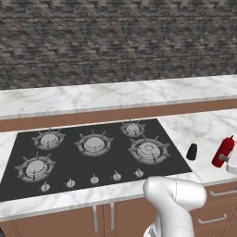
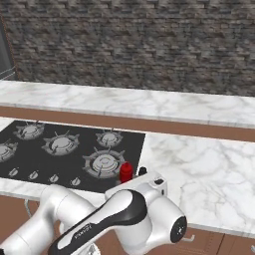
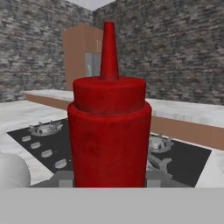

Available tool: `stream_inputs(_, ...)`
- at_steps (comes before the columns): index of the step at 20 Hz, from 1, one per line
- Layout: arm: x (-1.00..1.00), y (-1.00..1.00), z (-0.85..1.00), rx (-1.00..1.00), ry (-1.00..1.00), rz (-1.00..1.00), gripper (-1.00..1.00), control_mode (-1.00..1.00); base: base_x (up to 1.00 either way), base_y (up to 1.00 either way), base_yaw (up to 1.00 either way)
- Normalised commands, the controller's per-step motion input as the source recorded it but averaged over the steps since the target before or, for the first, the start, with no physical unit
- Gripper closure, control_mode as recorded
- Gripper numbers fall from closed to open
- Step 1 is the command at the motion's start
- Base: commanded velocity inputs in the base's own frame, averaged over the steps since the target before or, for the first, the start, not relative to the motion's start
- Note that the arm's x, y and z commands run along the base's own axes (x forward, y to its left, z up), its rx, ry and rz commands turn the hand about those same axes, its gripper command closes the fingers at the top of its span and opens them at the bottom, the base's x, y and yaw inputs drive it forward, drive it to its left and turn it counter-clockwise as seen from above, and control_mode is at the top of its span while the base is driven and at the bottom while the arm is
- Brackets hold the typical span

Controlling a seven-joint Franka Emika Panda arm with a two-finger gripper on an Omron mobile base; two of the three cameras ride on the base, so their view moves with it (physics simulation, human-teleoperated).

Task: Take 2 condiments from the cabinet and move them on the counter near the stove.Make sure the condiments are lined up with each other, next to each other.

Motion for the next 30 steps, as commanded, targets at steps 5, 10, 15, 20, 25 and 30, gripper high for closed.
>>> stream_inputs(5, 0.11, -0.01, -0.13, 0.0, 0.0, 0.0, 1.0, -1.0, 0.0, 0.0, 0.0)
stream_inputs(10, 0.02, -0.05, -0.11, 0.0, 0.0, 0.0, 1.0, -1.0, 0.0, 0.0, 0.0)
stream_inputs(15, 0.09, -0.03, -0.03, 0.0, 0.0, 0.0, 1.0, -1.0, 0.0, 0.0, 0.0)
stream_inputs(20, 0.17, -0.03, -0.07, 0.0, 0.0, 0.0, 1.0, -1.0, 0.0, 0.0, 0.0)
stream_inputs(25, 0.12, -0.08, -0.15, 0.0, 0.0, 0.0, 1.0, -1.0, 0.0, 0.0, 0.0)
stream_inputs(30, 0.17, -0.06, -0.12, 0.0, 0.0, 0.0, 1.0, -1.0, 0.0, 0.0, 0.0)
